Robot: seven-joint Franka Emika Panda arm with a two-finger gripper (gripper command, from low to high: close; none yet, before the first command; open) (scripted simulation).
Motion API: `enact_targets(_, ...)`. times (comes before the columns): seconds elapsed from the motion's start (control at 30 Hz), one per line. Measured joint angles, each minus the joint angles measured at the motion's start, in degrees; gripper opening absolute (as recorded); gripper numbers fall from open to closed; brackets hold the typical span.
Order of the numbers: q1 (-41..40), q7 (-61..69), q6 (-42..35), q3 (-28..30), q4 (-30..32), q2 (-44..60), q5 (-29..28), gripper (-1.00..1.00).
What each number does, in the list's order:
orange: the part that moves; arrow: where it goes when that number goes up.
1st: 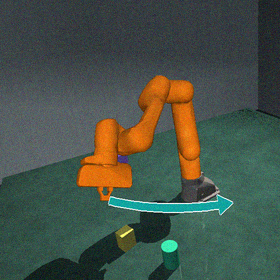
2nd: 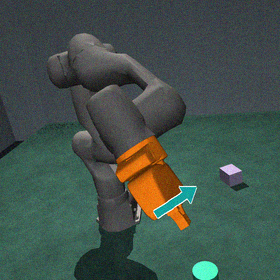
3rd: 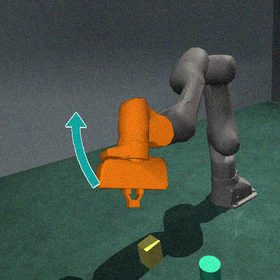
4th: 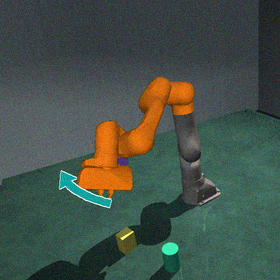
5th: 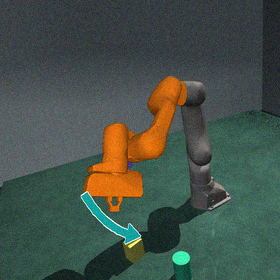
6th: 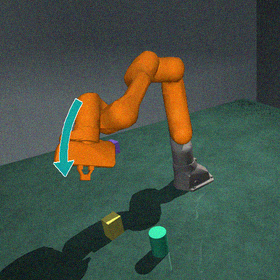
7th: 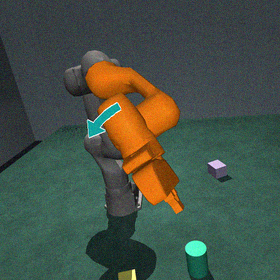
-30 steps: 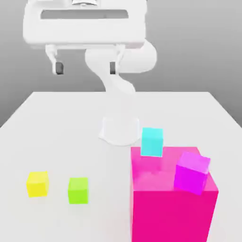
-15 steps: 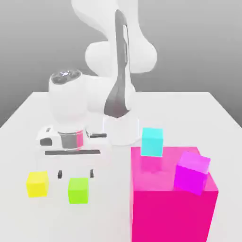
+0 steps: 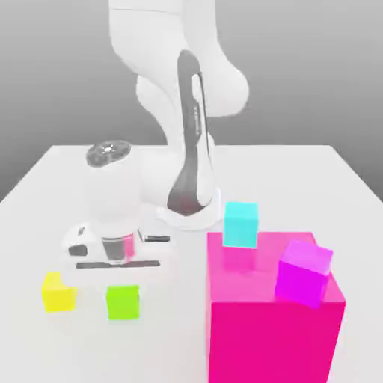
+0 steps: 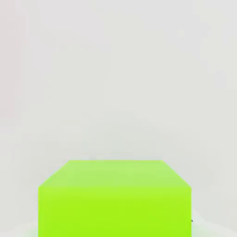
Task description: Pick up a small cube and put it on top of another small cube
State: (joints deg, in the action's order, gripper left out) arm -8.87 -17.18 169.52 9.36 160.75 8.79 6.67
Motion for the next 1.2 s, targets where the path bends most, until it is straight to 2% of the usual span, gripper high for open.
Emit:
enact_targets(0.13, 0.71, -3.58, -5.62, 1.26, 1.05, -6.78, -5.66, -1.00)
enact_targets(0.2, 1.97, -2.24, -7.61, 0.76, -0.79, -6.38, -8.82, -1.00)
enact_targets(0.5, 7.73, 17.54, -21.12, -3.30, -18.43, 0.90, -26.38, -1.00)
enact_targets(0.8, 13.75, 39.41, -34.66, -8.02, -36.87, 6.66, -41.11, -1.00)
enact_targets(0.93, 15.46, 42.60, -39.72, -10.00, -40.26, 5.05, -40.42, -1.00)
enact_targets(1.2, 17.99, 45.20, -47.38, -13.83, -42.72, -1.57, -30.94, -1.00)
